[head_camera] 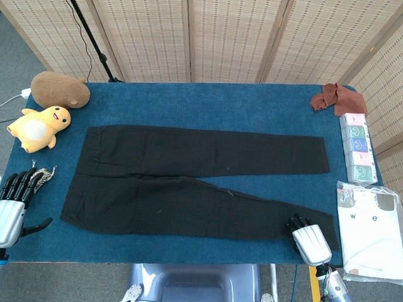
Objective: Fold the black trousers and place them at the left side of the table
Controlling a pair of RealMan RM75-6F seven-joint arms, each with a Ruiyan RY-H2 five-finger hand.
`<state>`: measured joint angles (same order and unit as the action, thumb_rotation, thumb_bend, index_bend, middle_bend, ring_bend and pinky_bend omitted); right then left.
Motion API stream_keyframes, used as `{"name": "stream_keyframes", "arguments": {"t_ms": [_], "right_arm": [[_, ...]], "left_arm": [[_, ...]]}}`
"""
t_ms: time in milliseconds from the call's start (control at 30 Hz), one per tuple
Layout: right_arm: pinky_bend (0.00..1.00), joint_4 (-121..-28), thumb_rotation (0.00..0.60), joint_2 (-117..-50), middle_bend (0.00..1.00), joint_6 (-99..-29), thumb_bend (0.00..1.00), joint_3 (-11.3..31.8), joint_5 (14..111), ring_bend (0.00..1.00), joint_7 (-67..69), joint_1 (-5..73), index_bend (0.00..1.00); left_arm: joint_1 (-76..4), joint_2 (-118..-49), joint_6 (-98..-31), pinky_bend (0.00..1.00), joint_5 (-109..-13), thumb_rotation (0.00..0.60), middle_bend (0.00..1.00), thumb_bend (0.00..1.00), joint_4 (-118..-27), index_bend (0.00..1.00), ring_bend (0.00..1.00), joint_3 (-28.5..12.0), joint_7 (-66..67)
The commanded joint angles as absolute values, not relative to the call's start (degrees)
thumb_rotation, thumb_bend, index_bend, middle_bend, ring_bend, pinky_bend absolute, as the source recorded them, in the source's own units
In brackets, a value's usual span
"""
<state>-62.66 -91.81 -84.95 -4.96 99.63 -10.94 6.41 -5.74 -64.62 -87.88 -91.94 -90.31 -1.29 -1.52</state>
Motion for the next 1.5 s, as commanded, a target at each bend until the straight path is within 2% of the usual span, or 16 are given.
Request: {"name": "stream_keyframes", "arguments": {"t_ms": [33,133,200,333,567,733,1000,1367,1500], "right_arm": [[0.46,-63.0,0.600,-91.6,0.41,-84.8,0.70,-4.9,99.4,0.29,-10.7,6.5,0.57],[0.47,-63.4,0.600,-91.4,0.41,-84.8,0.71,-4.9,99.4,0.29,-10.6,6.6,0.58],[0.47,-63.5,0.600,-91.4,0.41,-84.7,0.71,-5.0,99.3,0.29,-10.5,6.6,0.58],[0.47,-63.9,0.600,-91.2,0.41,-84.8,0.71,-5.0,99.2,0.29,-10.2,6.7,0.58],[0.47,-64.4,0.600,-91.0,0.42,-84.6,0.72,-4.8,98.6,0.30,-9.9,6.7,0.58],[0.48,-64.8,0.600,-90.8,0.42,-84.6,0.74,-4.5,98.2,0.30,-9.6,6.7,0.59],[0.48,-64.9,0.600,-90.8,0.42,-84.2,0.75,-4.5,97.8,0.30,-9.6,6.8,0.59],[0.48,-64.9,0.600,-90.7,0.43,-84.0,0.77,-4.4,97.4,0.31,-9.3,6.7,0.59],[0.48,-64.9,0.600,-90.7,0.43,-84.1,0.77,-4.6,97.5,0.31,-9.2,6.7,0.59]], "left_arm": [[-6.0,-66.7,-90.2,0.08,-94.6,0.600,0.00,0.00,-86.6,0.00,0.00,-1.4,-1.9],[-6.8,-69.9,-91.4,0.19,-97.6,0.600,0.01,0.00,-78.5,0.00,0.02,-0.9,-4.6],[-8.3,-72.0,-91.7,0.21,-101.2,0.600,0.06,0.00,-71.6,0.01,0.06,0.6,-9.4],[-9.8,-77.6,-93.4,0.22,-105.3,0.600,0.16,0.00,-56.3,0.07,0.14,3.0,-17.5],[-10.4,-86.4,-92.2,0.22,-106.4,0.600,0.17,0.00,-38.4,0.07,0.14,5.8,-22.6],[-10.3,-90.9,-91.4,0.22,-106.0,0.600,0.18,0.00,-29.9,0.09,0.14,6.9,-24.6],[-10.3,-95.7,-90.4,0.22,-104.5,0.600,0.18,0.00,-21.2,0.10,0.13,7.5,-26.6],[-11.1,-99.8,-88.2,0.22,-102.5,0.600,0.19,0.00,-16.2,0.11,0.14,7.8,-27.0],[-11.4,-100.7,-87.5,0.22,-101.6,0.600,0.19,0.04,-15.1,0.11,0.15,7.7,-27.2]]}}
